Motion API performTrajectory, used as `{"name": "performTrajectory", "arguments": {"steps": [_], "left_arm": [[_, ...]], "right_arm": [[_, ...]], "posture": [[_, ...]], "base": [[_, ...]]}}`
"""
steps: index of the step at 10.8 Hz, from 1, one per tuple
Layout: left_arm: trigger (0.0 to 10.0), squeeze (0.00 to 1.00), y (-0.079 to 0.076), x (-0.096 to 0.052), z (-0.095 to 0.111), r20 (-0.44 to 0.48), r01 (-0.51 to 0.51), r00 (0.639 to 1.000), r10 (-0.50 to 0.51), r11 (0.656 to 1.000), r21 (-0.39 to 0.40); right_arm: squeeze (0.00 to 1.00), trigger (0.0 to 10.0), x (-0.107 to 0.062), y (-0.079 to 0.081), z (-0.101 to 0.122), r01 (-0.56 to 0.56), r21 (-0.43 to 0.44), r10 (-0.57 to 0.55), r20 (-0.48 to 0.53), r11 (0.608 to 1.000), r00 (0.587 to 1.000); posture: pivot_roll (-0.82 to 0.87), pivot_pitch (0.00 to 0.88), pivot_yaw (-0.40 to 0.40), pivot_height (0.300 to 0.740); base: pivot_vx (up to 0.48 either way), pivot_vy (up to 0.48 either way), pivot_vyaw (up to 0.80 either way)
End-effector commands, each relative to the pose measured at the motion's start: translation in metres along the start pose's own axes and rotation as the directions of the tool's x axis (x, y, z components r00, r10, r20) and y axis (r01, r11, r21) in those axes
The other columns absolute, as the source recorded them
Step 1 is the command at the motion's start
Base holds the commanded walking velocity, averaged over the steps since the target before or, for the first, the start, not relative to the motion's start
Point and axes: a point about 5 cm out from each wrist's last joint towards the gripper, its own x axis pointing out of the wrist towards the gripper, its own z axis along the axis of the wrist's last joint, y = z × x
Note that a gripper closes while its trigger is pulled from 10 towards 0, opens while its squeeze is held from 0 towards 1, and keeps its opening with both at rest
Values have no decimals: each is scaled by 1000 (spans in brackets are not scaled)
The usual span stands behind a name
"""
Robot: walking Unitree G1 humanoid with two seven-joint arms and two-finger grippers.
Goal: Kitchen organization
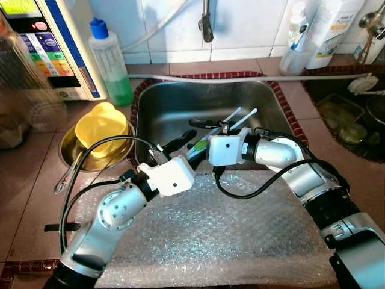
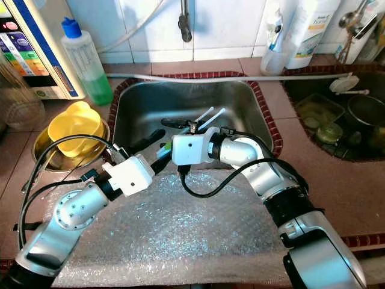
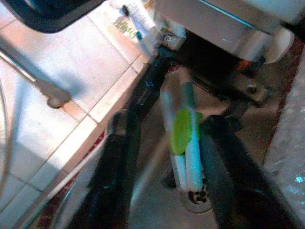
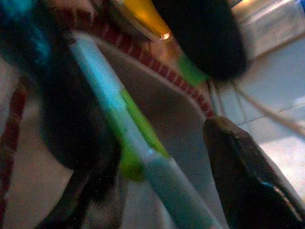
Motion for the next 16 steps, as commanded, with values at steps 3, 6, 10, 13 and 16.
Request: {"name": "performTrajectory", "arguments": {"steps": [3,6,10,13,16], "left_arm": [[10000,1000,31,-14,-3,-22,-107,994,107,994,38],[10000,1000,31,-18,-8,-47,-106,993,109,993,47],[10000,1000,25,-17,-4,-54,0,999,-5,994,-106],[10000,1000,16,-18,-3,-64,65,995,-77,983,-172],[10000,1000,9,-21,-4,-98,135,982,-163,960,-244]], "right_arm": [[0,0,-29,28,-44,-30,117,51,-183,993,982],[0,0,-38,31,-55,13,139,20,-227,990,974],[565,10000,-55,11,-83,337,361,-195,-376,869,906],[1000,10000,-58,-12,-84,485,454,-326,-384,748,864],[1000,10000,-56,-24,-82,520,563,-363,-375,642,853]], "posture": [[-87,158,63,740],[-85,161,68,740],[-74,160,72,740],[-73,161,76,740],[-72,159,70,740]], "base": [[0,0,0],[0,0,0],[0,0,0],[0,0,0],[0,0,0]]}}
